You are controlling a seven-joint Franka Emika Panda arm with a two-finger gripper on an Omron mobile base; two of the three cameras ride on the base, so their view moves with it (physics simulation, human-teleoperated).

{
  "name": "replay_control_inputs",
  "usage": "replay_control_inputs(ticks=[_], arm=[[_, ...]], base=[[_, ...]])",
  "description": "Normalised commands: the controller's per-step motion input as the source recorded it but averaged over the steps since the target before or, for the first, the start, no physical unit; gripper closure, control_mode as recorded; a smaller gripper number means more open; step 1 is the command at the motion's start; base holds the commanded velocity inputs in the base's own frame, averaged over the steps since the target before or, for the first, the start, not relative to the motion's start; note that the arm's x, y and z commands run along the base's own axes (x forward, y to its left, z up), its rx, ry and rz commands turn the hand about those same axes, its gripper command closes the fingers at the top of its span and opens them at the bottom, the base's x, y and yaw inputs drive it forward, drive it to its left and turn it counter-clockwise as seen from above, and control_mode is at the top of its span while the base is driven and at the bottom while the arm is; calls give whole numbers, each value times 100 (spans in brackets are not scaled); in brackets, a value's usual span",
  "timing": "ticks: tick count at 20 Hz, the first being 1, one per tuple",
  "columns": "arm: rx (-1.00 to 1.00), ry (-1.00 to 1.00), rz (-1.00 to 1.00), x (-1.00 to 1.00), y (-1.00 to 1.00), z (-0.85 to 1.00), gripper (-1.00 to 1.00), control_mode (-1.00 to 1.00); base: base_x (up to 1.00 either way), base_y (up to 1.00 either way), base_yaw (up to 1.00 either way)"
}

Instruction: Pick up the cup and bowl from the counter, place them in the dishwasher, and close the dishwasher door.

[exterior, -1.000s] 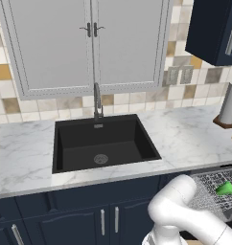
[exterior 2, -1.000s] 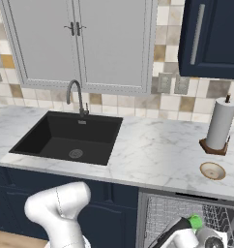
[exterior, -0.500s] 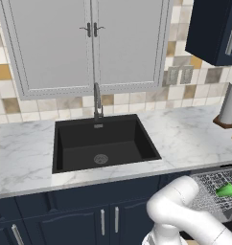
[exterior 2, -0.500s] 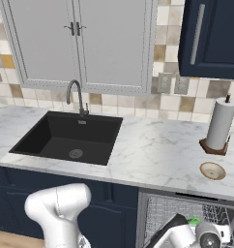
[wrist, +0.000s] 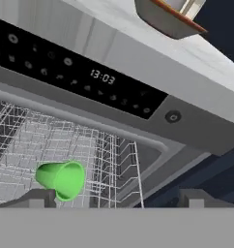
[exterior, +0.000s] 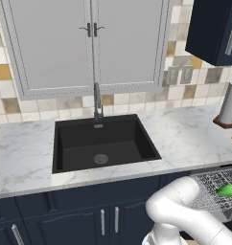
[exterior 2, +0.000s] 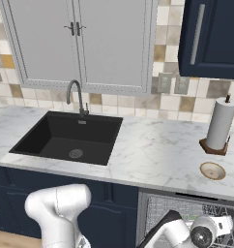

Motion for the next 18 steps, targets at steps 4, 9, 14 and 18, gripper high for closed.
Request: replay_control_inputs(ticks=[4,9,14,18], arm=[[-27,-3,0,-1,0,47,-100,-100],[-17,-2,0,-2,0,45,-100,-100],[0,0,0,0,0,59,-100,-100],[6,0,0,0,0,71,-100,-100]], base=[[0,0,0],[0,0,0],[0,0,0],[0,0,0]])
